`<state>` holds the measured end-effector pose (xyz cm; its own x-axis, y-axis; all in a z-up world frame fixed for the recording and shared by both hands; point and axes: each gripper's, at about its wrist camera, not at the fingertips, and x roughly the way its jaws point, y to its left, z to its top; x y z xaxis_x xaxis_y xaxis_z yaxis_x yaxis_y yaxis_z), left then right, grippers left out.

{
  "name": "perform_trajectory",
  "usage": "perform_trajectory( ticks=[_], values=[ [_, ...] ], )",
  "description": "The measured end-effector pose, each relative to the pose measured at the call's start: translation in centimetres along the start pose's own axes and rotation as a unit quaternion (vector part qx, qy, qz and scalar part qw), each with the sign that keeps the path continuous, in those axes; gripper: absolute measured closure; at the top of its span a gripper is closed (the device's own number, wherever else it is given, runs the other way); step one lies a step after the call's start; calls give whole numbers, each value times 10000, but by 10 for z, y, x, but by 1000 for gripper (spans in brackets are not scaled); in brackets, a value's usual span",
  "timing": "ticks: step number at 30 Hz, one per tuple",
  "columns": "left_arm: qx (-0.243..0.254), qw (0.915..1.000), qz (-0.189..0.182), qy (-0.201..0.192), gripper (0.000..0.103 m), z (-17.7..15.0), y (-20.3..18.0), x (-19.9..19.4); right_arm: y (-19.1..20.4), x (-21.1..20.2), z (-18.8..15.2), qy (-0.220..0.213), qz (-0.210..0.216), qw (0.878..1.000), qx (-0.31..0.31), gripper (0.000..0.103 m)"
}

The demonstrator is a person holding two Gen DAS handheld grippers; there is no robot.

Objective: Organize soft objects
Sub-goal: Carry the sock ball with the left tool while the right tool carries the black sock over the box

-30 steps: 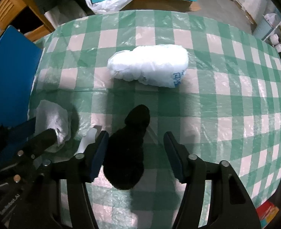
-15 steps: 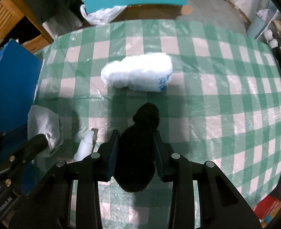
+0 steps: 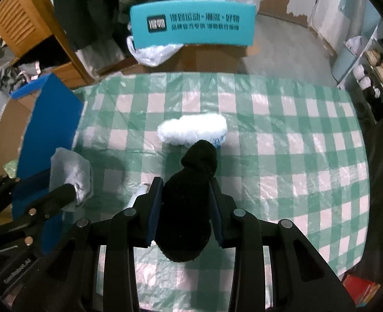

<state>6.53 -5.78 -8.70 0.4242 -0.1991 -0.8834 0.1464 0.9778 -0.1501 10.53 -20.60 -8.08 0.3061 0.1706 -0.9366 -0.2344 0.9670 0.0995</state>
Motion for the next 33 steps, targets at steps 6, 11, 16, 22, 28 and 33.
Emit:
perform_trajectory(
  ticks=[6, 11, 16, 22, 28, 33],
  values=[
    [29, 9998, 12, -191, 73, -1, -1, -19, 9, -18, 2, -184, 86, 9998, -88, 70],
    [35, 9995, 28, -310, 73, -3, 1, -33, 20, -32, 1, -329, 167, 9991, -212, 70],
    [75, 9990, 89, -422, 73, -8, 4, -48, 28, -43, 0, -428, 215, 9984, -312, 70],
    [63, 9985, 121, -534, 73, -12, 10, -63, 39, -53, -2, -522, 257, 9974, -414, 70],
    [27, 9978, 156, -649, 73, -16, 16, -76, 51, -63, -2, -620, 327, 9961, -529, 70],
    [-52, 9972, 170, -720, 73, -20, 26, -85, 64, -68, 1, -695, 387, 9949, -615, 70]
  ],
)
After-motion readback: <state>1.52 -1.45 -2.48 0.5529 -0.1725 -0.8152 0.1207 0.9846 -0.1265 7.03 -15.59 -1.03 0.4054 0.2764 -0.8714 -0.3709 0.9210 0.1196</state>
